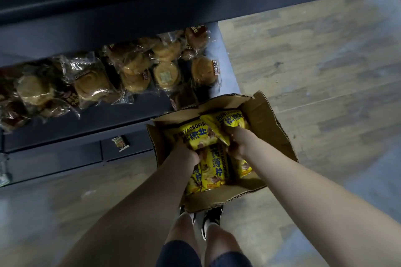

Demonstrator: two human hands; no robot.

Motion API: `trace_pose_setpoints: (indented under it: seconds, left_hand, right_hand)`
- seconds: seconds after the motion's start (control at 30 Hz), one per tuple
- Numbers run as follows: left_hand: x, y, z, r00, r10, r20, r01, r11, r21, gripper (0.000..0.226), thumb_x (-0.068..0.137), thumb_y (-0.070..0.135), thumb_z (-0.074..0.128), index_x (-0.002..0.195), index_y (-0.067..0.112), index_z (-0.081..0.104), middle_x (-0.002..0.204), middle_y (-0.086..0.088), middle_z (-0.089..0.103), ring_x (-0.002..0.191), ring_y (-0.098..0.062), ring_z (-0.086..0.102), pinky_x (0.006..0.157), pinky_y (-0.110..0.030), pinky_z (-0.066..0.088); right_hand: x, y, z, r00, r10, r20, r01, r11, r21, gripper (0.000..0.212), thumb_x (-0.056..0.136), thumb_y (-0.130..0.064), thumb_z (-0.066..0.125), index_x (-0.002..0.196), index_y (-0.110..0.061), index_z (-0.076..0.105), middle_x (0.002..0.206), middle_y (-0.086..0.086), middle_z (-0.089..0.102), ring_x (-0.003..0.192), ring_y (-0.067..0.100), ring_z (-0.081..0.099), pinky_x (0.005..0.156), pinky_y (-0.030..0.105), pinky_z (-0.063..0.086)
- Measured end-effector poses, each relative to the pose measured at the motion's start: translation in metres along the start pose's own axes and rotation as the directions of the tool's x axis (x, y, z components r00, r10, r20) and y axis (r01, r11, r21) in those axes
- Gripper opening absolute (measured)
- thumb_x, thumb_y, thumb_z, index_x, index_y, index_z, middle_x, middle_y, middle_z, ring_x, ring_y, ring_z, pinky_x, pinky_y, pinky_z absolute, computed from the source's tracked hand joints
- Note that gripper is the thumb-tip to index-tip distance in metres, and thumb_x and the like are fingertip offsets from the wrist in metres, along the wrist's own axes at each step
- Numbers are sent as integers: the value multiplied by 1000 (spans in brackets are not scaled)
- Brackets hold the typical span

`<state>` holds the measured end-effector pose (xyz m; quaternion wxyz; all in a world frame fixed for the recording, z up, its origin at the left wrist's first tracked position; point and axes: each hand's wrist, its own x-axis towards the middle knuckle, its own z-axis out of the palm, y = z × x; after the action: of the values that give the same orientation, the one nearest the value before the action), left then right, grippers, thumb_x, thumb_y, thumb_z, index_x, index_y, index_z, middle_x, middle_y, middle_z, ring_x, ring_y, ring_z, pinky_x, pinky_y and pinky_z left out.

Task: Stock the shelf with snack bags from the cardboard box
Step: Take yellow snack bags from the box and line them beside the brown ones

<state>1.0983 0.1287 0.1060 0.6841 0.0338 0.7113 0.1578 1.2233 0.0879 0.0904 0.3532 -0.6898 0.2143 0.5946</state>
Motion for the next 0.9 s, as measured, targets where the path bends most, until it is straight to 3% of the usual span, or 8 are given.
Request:
trace_pose_setpoints:
  seconds: [0.17, 0.33, 0.5, 0.53, 0.6, 0.67, 0.73, 0.9]
  left_hand:
    - [-6, 1, -1, 987, -156, -35, 147, 972, -185, 50, 92, 40, 54, 134, 14, 48, 138, -6, 49, 128, -27, 44, 97, -38, 42]
    - [-8, -12, -11, 999, -4, -32, 11, 974, 228, 71, 83, 35, 69, 140, 14, 34, 142, -8, 42, 129, -31, 42, 104, -45, 39]
    - [-7, -7, -14, 938, 339, 75, -312, 728, 611, 62, 88, 37, 61, 142, 18, 37, 140, -11, 44, 123, -33, 47, 101, -39, 41]
    - [-8, -3, -14, 929, 366, 49, -314, 712, 629, 53, 93, 34, 54, 140, 13, 40, 138, -13, 47, 121, -33, 49, 95, -36, 43]
    - [-11, 5, -13, 930, 369, -11, -281, 727, 626, 42, 99, 22, 40, 136, 3, 43, 124, -20, 55, 108, -34, 55, 79, -31, 44]
    - [-19, 6, -13, 931, 365, -11, -272, 712, 647, 40, 97, 7, 35, 136, -1, 39, 89, -15, 55, 74, -28, 54, 57, -29, 37]
    - [-25, 3, -13, 919, 395, -9, -275, 655, 704, 43, 95, 1, 35, 138, 1, 35, 79, -9, 47, 63, -21, 46, 44, -29, 35]
    - [-29, -7, -11, 948, 318, 31, -228, 604, 763, 67, 96, 14, 48, 150, 8, 9, 134, -17, 45, 116, -34, 52, 87, -32, 47]
  right_hand:
    - [-19, -13, -28, 988, 118, 100, -125, 990, 69, 19, 87, -27, 68, 85, -14, 54, 75, 2, 52, 58, 10, 43, 37, 14, 37]
    - [-57, -22, -38, 990, 24, 139, -42, 990, 135, 10, 96, -12, 54, 86, -10, 53, 77, 6, 50, 60, 10, 46, 37, 13, 43]
    - [-80, -7, -25, 981, -50, 190, 84, 980, -178, 17, 101, -8, 36, 90, -3, 49, 84, 16, 60, 63, 17, 66, 49, 22, 52]
    - [-81, -4, -22, 973, -43, 225, 125, 923, -364, 20, 101, -14, 36, 98, -3, 52, 93, 14, 63, 78, 19, 68, 61, 28, 55]
    - [-75, -3, -20, 955, -145, 259, 292, 617, -731, 28, 100, -21, 38, 114, -5, 56, 111, 13, 64, 106, 27, 62, 81, 41, 54]
    - [-62, -5, -18, 877, -385, 288, 401, 254, -880, 31, 94, -14, 40, 119, -8, 58, 120, 15, 61, 110, 33, 59, 86, 46, 54]
    - [-51, -8, -18, 771, -584, 253, 367, 83, -927, 38, 86, -4, 43, 122, -11, 53, 121, 12, 55, 113, 34, 53, 84, 43, 52]
    - [-24, -11, -17, 643, -624, 443, 372, -251, -894, 62, 84, -4, 51, 142, -13, 33, 132, 11, 39, 124, 34, 37, 88, 43, 46]
